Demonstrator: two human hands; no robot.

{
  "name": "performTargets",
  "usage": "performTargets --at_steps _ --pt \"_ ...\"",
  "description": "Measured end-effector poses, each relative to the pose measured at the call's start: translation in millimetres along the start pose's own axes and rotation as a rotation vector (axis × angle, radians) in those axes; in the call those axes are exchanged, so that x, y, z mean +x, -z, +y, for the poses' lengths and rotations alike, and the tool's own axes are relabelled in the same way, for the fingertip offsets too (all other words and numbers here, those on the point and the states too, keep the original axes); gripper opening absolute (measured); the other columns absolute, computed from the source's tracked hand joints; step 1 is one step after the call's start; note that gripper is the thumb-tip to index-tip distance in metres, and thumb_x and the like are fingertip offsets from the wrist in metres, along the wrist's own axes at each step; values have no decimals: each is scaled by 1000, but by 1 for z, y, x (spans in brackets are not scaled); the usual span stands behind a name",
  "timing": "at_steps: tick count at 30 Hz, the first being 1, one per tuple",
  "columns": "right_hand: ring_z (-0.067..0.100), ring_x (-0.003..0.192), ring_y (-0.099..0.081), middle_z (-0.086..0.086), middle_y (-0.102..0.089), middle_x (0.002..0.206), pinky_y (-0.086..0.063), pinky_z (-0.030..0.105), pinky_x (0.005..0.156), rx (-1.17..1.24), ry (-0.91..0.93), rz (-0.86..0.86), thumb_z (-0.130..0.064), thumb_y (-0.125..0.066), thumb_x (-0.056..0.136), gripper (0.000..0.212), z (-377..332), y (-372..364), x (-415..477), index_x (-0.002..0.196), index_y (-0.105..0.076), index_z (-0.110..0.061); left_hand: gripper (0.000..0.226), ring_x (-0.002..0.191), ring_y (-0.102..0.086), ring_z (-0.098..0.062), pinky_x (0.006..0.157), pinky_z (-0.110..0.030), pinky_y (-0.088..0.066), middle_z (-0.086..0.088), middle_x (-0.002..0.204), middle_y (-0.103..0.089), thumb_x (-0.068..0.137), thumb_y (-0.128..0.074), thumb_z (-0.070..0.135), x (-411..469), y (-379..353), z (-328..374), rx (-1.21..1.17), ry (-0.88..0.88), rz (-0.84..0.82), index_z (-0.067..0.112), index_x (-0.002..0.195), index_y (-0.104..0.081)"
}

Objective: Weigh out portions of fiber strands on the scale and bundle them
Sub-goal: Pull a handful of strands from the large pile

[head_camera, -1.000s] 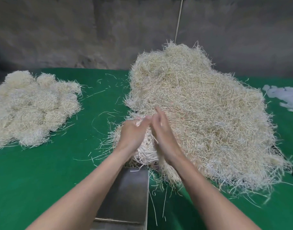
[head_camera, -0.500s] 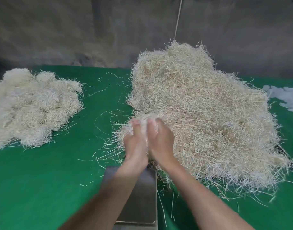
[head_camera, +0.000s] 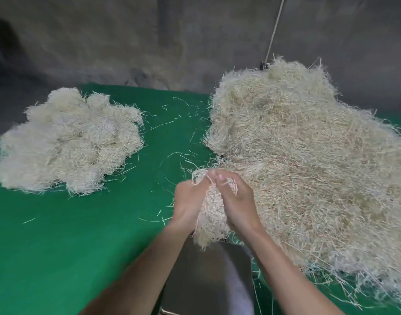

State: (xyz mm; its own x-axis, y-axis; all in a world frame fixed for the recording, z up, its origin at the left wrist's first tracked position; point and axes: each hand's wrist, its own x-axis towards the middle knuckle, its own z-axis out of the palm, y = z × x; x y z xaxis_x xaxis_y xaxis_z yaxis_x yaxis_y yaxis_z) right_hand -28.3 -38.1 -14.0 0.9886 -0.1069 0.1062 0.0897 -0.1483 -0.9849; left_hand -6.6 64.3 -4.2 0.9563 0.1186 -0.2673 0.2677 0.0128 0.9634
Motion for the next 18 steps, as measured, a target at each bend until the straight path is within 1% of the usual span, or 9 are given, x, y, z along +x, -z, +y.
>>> performTargets --at_steps 2,4,6,8,10,12,14,16,18 --pt "-15 78 -47 -30 -54 87 -37 16 73 117 -59 216 -48 -52 90 7 0 -10 10 90 -58 -45 66 92 -67 -10 79 -28 -54 -4 104 -70 78 -52 69 -5 8 -10 -249 73 -97 11 108 -62" --pt "-5 81 -49 -22 -57 98 -39 26 84 150 -58 331 -43 -50 93 6 7 -18 16 90 -56 -43 90 122 -52 -16 100 -45 -43 3 134 -55 65 -47 85 -12 14 -25 -393 164 -199 28 134 -47" --pt "5 80 -51 -23 -57 101 -44 29 84 27 -17 237 -42 -47 95 7 17 -37 14 93 -53 -45 82 121 -53 -22 89 -48 -49 1 137 -52 67 -60 75 -15 16 -36 -492 190 -196 33 136 -45" --pt "-13 81 -54 -31 -50 94 -40 4 76 -122 1 57 -36 -46 96 10 28 -58 13 100 -52 -43 41 98 -67 -22 75 -39 -54 -8 116 -66 87 -61 40 -2 25 -40 -561 120 -72 19 121 -56" --pt "-23 92 -47 -34 -48 108 -36 0 72 -143 -64 -115 -39 -46 96 27 32 -71 21 122 -49 -41 17 85 -70 -21 69 -33 -56 -11 101 -70 93 -57 15 21 47 -38 -490 53 45 14 109 -60" --pt "-7 113 -39 -29 -37 130 -36 19 91 -56 -155 -244 -59 -46 88 52 35 -77 34 137 -33 -47 31 93 -68 -25 81 -39 -56 -15 109 -66 91 -58 16 50 77 -35 -460 33 109 7 120 -53" --pt "1 115 -41 -27 -35 126 -32 28 95 -78 -228 -296 -71 -47 76 70 42 -82 47 138 -28 -46 51 102 -63 -29 90 -47 -51 -18 120 -60 89 -62 25 83 114 -34 -493 53 199 2 130 -44" --pt "-3 101 -48 -21 -46 118 -36 25 91 -239 -289 -380 -58 -54 79 58 54 -87 53 131 -41 -35 43 101 -62 -28 85 -42 -52 -19 121 -59 88 -63 23 124 152 -35 -515 87 278 2 123 -50" --pt "1 99 -49 -13 -52 117 -36 24 95 -419 -326 -449 -38 -57 88 35 72 -93 59 122 -51 -29 41 113 -57 -36 90 -44 -50 -24 127 -55 89 -59 16 168 189 -39 -486 154 280 -2 125 -51"
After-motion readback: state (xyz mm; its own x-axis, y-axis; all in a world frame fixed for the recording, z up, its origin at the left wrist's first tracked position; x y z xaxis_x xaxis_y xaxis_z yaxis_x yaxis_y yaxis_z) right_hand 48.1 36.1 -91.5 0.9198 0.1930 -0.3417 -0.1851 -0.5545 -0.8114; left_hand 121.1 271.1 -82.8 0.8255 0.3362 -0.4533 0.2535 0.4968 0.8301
